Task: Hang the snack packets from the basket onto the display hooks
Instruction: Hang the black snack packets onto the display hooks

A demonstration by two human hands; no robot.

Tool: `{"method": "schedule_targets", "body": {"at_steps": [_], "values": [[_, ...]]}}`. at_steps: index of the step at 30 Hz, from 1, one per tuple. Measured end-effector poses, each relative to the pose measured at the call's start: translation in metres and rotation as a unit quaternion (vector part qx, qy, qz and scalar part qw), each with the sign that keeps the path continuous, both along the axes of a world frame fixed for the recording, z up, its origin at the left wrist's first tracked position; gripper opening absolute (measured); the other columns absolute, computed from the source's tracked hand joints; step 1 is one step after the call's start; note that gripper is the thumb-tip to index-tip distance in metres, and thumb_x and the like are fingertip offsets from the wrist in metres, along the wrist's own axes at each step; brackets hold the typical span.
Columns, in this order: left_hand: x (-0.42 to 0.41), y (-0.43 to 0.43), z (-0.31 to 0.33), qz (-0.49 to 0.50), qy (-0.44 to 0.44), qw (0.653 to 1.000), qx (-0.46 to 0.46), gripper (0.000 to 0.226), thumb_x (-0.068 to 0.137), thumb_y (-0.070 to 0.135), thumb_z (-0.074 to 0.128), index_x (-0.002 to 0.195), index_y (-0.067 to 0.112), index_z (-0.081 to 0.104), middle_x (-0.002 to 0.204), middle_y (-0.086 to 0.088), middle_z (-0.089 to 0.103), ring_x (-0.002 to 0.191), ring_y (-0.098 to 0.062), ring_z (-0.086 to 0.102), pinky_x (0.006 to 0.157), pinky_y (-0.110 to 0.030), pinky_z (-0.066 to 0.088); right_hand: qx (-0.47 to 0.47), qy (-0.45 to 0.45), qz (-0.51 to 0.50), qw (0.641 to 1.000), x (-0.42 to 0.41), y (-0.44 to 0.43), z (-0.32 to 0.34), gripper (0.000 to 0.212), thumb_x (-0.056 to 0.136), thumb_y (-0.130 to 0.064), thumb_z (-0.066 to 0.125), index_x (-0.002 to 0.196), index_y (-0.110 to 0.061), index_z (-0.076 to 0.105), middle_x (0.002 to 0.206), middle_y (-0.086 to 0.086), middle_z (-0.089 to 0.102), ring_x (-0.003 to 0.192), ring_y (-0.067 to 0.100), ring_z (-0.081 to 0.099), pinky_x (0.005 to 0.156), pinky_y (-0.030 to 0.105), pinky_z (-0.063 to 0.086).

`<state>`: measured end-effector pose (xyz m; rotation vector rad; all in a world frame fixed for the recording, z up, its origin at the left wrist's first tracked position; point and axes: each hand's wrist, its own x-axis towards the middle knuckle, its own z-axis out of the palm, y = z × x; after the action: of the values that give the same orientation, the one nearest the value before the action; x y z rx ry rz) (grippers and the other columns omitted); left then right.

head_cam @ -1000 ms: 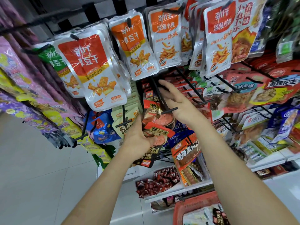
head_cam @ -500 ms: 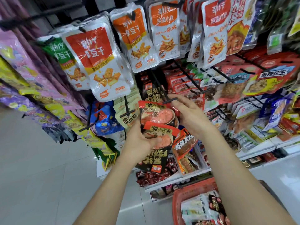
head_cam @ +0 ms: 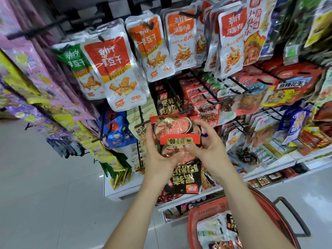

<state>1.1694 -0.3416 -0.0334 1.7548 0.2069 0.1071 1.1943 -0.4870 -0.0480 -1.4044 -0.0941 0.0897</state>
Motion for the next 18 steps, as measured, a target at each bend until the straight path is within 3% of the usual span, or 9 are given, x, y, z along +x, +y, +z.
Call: {"method": "schedule_targets", "body": {"at_steps": [3, 5, 7, 10, 13, 16, 18], "values": [[-0.006, 0.000, 0.002, 0.002, 0.014, 1.000, -0.017, 0.105, 0.061, 0.031, 0.090, 0.136, 0.059, 0.022, 0.145, 0.009, 0.043, 0.131, -0.006, 0.044, 0.108, -0.046, 0.041, -0.042, -0.014, -0.034, 0.998, -0.004, 0.000, 0.001, 0.050, 0.083, -0.009, 0.075, 0.115, -0.043, 0.058, 0.113, 0.005, 0.069, 0.102, 0.029, 0.067, 0.087, 0.054, 0.054], [-0.009, 0.002, 0.000, -0.007, 0.028, 0.999, -0.023, 0.100, 0.061, 0.034, 0.089, 0.141, 0.046, 0.030, 0.138, 0.007, 0.053, 0.126, -0.010, 0.051, 0.105, -0.047, 0.043, -0.052, 0.000, -0.056, 0.997, -0.008, -0.001, 0.000, 0.038, 0.083, -0.022, 0.076, 0.111, -0.043, 0.062, 0.112, 0.003, 0.069, 0.104, 0.027, 0.065, 0.089, 0.054, 0.053], [-0.011, 0.006, -0.002, -0.022, 0.038, 0.999, -0.019, 0.089, 0.067, 0.018, 0.086, 0.138, 0.040, 0.039, 0.129, 0.008, 0.060, 0.119, -0.009, 0.057, 0.103, -0.044, 0.046, -0.039, 0.029, -0.062, 0.997, -0.012, -0.003, 0.000, 0.027, 0.083, -0.042, 0.073, 0.109, -0.036, 0.067, 0.112, -0.001, 0.069, 0.109, 0.023, 0.063, 0.096, 0.053, 0.049], [-0.014, 0.010, -0.002, -0.030, 0.051, 0.998, -0.001, 0.072, 0.071, -0.002, 0.080, 0.115, 0.046, 0.050, 0.113, 0.012, 0.069, 0.106, -0.005, 0.064, 0.097, -0.042, 0.051, 0.012, 0.078, -0.044, 0.996, -0.020, -0.006, 0.003, 0.035, 0.083, -0.055, 0.059, 0.105, -0.032, 0.073, 0.114, -0.006, 0.071, 0.115, 0.018, 0.062, 0.105, 0.051, 0.043], [-0.018, 0.011, 0.001, -0.010, 0.041, 0.999, -0.001, 0.057, 0.074, -0.005, 0.076, 0.108, 0.037, 0.057, 0.104, 0.010, 0.072, 0.099, -0.006, 0.067, 0.093, -0.042, 0.053, 0.038, 0.082, -0.050, 0.995, -0.025, -0.002, 0.004, 0.035, 0.084, -0.046, 0.065, 0.108, -0.024, 0.075, 0.116, 0.000, 0.071, 0.117, 0.021, 0.062, 0.103, 0.050, 0.046], [-0.024, 0.012, 0.000, 0.010, 0.020, 1.000, -0.009, 0.048, 0.077, -0.002, 0.074, 0.106, 0.034, 0.061, 0.102, 0.017, 0.071, 0.099, -0.001, 0.065, 0.092, -0.033, 0.050, 0.037, 0.065, -0.128, 0.989, -0.025, -0.002, 0.007, 0.012, 0.084, -0.020, 0.072, 0.092, -0.025, 0.078, 0.100, -0.012, 0.075, 0.108, 0.006, 0.065, 0.090, 0.025, 0.052], [-0.029, 0.015, 0.000, 0.028, 0.012, 0.999, -0.033, 0.042, 0.079, -0.003, 0.072, 0.103, 0.030, 0.062, 0.099, 0.017, 0.072, 0.098, -0.003, 0.066, 0.090, -0.031, 0.051, 0.017, 0.031, -0.162, 0.986, -0.024, -0.006, 0.011, 0.021, 0.085, -0.005, 0.070, 0.082, -0.025, 0.076, 0.089, -0.016, 0.074, 0.095, -0.001, 0.066, 0.081, 0.016, 0.049]]}}
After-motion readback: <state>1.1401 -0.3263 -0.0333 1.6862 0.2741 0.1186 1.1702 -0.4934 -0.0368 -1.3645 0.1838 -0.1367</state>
